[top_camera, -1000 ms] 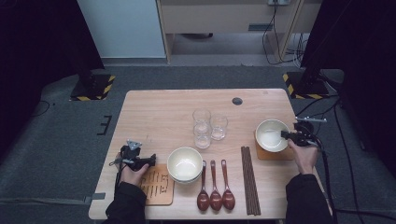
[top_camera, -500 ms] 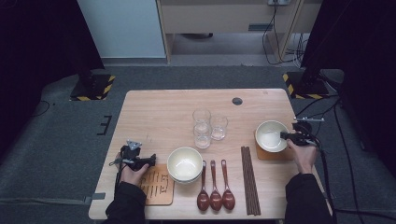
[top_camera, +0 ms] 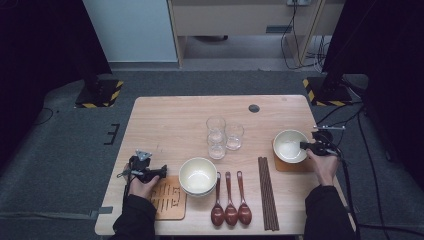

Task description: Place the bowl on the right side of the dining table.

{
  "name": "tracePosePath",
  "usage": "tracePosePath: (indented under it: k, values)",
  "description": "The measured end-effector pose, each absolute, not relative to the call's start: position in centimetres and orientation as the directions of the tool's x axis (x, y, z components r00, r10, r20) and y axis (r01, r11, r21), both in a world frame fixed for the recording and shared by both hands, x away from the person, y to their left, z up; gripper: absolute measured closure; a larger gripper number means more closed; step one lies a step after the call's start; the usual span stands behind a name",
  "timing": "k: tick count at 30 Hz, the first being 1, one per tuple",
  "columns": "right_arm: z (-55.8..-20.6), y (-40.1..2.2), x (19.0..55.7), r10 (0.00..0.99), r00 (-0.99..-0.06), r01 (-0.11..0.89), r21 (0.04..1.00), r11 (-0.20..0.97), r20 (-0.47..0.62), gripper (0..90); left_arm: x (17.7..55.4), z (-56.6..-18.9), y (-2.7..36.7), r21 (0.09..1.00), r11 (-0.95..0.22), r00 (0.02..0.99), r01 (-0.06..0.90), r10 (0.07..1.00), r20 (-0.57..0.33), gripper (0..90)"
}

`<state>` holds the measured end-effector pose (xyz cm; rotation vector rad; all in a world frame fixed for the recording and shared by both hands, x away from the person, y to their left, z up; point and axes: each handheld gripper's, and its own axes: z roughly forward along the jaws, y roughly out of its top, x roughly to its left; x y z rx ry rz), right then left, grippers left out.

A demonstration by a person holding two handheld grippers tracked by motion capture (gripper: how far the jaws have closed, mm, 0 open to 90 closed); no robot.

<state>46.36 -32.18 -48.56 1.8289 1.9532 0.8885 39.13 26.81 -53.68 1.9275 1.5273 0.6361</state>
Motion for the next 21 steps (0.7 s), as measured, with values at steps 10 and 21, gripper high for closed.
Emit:
tracePosePath:
  k: [10, 21]
  values:
    - [-48.87, -32.63, 46.46, 0.973, -0.117, 0.783, 0.621, -0.034, 0.2, 83.6, 39.13, -53.68, 26.81, 0.704, -0.165, 0.226, 0.691, 0.974, 0.007, 2.0]
    - [-49.26, -32.69, 46.61, 0.978, -0.091, 0.792, 0.61, -0.042, 0.186, 83.6, 39.13, -53.68, 26.81, 0.704, -0.165, 0.226, 0.691, 0.974, 0.007, 2.0]
